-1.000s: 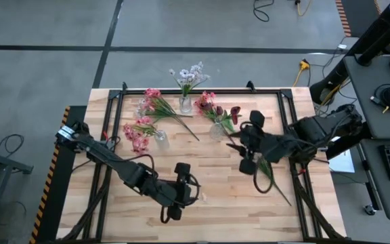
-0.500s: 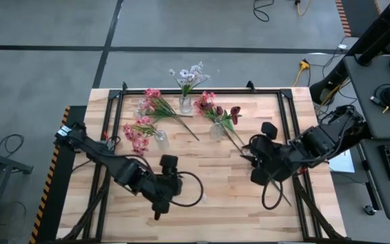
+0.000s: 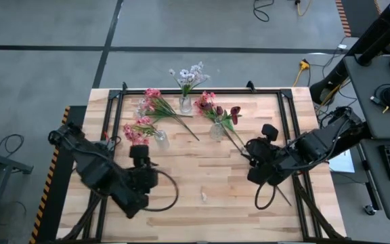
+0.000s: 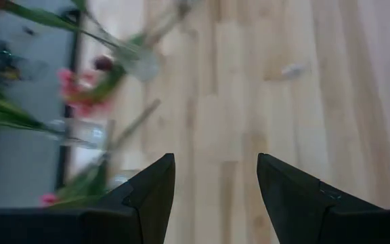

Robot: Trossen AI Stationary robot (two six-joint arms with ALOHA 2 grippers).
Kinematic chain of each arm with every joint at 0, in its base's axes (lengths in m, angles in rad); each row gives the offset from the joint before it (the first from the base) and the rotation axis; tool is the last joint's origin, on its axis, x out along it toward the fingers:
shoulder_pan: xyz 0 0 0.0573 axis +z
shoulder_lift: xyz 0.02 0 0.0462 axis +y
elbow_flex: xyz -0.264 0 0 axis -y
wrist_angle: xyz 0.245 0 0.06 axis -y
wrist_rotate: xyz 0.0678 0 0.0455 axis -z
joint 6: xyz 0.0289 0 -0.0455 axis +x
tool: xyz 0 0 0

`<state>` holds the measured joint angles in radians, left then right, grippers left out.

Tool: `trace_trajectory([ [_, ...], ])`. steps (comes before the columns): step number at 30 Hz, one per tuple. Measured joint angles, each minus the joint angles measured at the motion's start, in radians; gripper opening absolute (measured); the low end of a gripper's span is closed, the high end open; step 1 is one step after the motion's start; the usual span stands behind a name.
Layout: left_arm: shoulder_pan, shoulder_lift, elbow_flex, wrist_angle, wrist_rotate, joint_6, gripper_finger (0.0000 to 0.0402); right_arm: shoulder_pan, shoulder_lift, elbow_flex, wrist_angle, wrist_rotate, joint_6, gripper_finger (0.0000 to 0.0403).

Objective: Sort flowers into vase by color
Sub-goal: Put the left pink flower into the bottom left transparent vase

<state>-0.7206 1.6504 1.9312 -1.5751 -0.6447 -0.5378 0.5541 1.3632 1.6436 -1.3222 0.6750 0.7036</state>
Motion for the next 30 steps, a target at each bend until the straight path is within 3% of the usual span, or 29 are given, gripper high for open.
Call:
trace_trajectory([
  [7, -0.076, -0.046, 0.063, 0.004, -0.197, 0.062, 0.0192, 0.000, 0.000, -0.180, 0.240, 0.007, -0.010, 0.0128],
  [13, -0.079, -0.128, -0.003, 0.004, -0.251, 0.081, 0.0192, 0.000, 0.000, -0.374, 0.498, 0.005, -0.033, 0.0128],
  [19, -0.078, -0.207, -0.056, 0.005, -0.437, 0.075, 0.0192, -0.002, 0.000, -0.533, 0.744, 0.007, -0.053, 0.0128],
  [26, -0.078, -0.257, -0.055, 0.011, -0.672, 0.055, 0.0192, -0.012, 0.038, -0.684, 1.168, 0.027, -0.247, 0.0127],
  [30, -0.078, -0.286, -0.057, 0.007, -0.694, 0.046, 0.0192, -0.040, 0.104, -0.694, 1.313, 0.072, -0.370, 0.0125],
])
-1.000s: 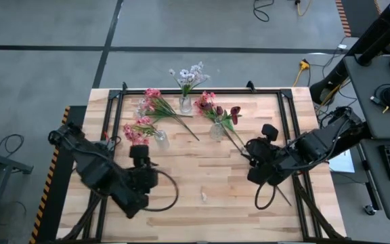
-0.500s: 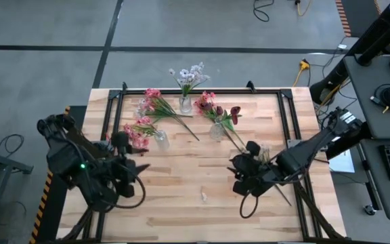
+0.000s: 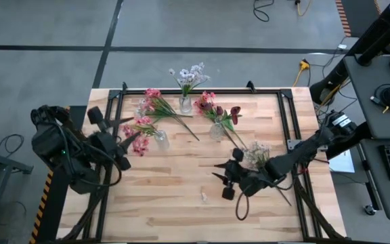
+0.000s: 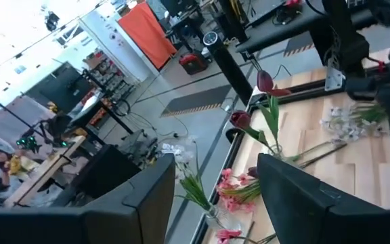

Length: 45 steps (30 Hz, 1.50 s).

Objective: Sort flowers into vase by color
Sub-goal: Put the left pink flower into the bottom left transparent vase

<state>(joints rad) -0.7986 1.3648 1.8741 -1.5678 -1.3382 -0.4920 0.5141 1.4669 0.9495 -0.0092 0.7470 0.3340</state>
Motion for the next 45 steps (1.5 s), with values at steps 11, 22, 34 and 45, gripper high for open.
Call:
trace_trajectory([
  [11, 0.000, -0.058, -0.247, 0.005, -0.001, -0.099, 0.0192, -0.170, 0.257, 0.150, 0.031, 0.018, -0.140, 0.0120],
  [22, 0.000, -0.114, -0.430, 0.014, -0.006, -0.271, 0.0192, -0.245, 0.439, 0.205, 0.179, 0.150, -0.034, 0.0104],
  [34, 0.000, -0.108, -0.431, 0.031, -0.006, -0.281, 0.0192, -0.237, 0.546, 0.171, 0.191, 0.222, 0.221, 0.0068],
  [45, 0.000, -0.107, -0.431, 0.031, 0.031, -0.277, 0.0192, -0.298, 0.641, 0.208, 0.337, 0.235, 0.350, 0.0070],
])
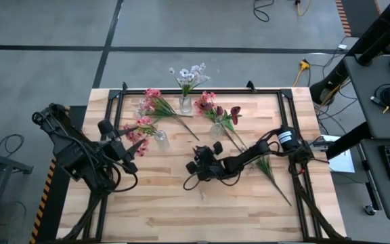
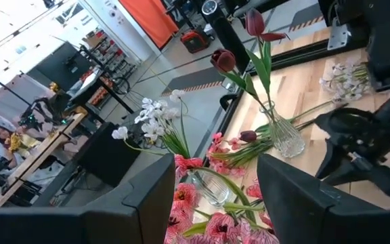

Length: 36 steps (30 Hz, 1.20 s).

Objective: Sort flowers into vase by color
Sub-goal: Put the left pink flower into the bottom left transparent vase

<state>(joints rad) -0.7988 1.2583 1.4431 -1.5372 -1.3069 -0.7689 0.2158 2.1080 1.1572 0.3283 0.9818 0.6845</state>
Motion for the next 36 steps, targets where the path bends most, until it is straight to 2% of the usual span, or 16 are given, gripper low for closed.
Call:
trace_trajectory([
  [9, 0.000, 0.000, 0.000, -0.002, 0.036, 0.001, 0.0192, -0.042, 0.047, 0.137, -0.008, 0.012, 0.023, 0.0082],
  [15, 0.000, 0.001, 0.000, -0.002, 0.036, 0.008, 0.0192, -0.060, 0.051, 0.193, -0.095, 0.016, 0.030, 0.0079],
  [25, 0.000, 0.001, 0.000, -0.004, 0.036, 0.017, 0.0192, -0.121, 0.054, 0.175, -0.115, 0.012, 0.082, 0.0052],
  [36, 0.000, 0.001, 0.000, -0.004, 0.036, 0.032, 0.0192, -0.161, 0.054, 0.169, -0.115, -0.013, 0.090, 0.0054],
])
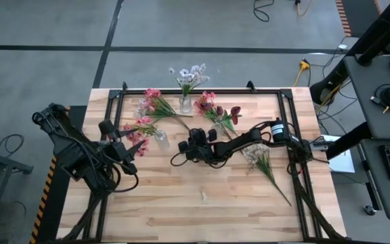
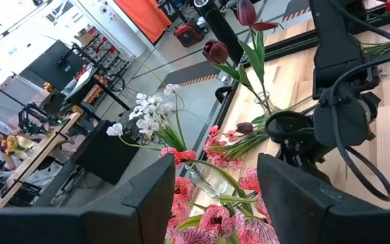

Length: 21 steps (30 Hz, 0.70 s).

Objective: Sort flowers into vase by color
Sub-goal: Put the left pink flower into the bottom left transparent vase

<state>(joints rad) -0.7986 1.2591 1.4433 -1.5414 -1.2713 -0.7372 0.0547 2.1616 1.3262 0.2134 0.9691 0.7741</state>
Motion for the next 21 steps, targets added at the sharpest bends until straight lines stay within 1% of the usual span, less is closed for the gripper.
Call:
trace_trajectory([
  [5, 0.000, 0.000, 0.000, 0.000, 0.000, 0.000, 0.0192, -0.001, 0.016, -0.002, 0.002, 0.000, 0.046, 0.0054],
  [12, 0.000, 0.000, 0.000, 0.000, -0.001, 0.000, 0.0192, -0.003, 0.082, 0.009, 0.005, 0.003, 0.105, 0.0054],
  [21, 0.000, 0.000, 0.000, 0.000, -0.001, 0.006, 0.0192, 0.000, 0.089, 0.011, 0.007, -0.013, 0.133, 0.0054],
])
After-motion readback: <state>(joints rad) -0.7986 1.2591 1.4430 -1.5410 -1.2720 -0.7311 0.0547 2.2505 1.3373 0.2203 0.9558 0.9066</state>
